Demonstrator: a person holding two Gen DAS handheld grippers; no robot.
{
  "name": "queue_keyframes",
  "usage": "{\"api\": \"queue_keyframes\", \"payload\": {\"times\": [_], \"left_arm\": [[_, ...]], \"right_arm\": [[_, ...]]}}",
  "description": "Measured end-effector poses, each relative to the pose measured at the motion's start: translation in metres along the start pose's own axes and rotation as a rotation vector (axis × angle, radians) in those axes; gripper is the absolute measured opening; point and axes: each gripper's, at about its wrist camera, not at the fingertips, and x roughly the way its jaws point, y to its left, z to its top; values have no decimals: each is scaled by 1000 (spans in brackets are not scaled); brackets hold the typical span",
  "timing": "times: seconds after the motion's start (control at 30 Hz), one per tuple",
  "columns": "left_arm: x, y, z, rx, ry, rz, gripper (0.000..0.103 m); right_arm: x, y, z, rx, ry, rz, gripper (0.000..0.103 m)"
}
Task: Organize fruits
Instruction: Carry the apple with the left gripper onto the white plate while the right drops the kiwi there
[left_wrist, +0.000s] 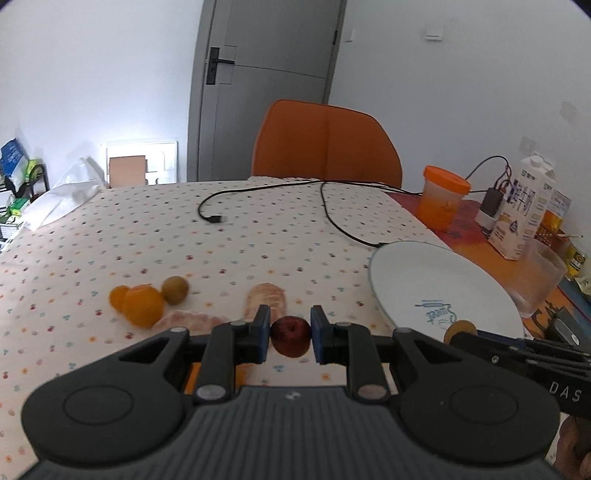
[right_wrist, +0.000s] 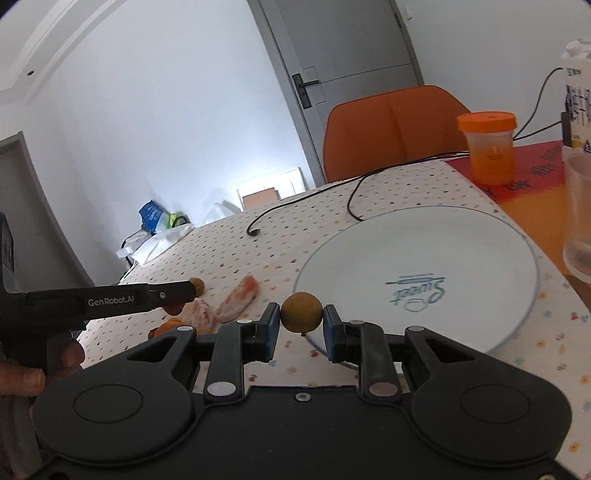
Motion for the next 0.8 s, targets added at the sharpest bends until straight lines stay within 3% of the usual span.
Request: {"api": "queue_keyframes", "payload": {"times": [0.8], "left_arm": [[39, -78, 14, 115, 14, -127, 21]], "right_arm": [[-25, -48, -3, 82, -48, -125, 28]]}}
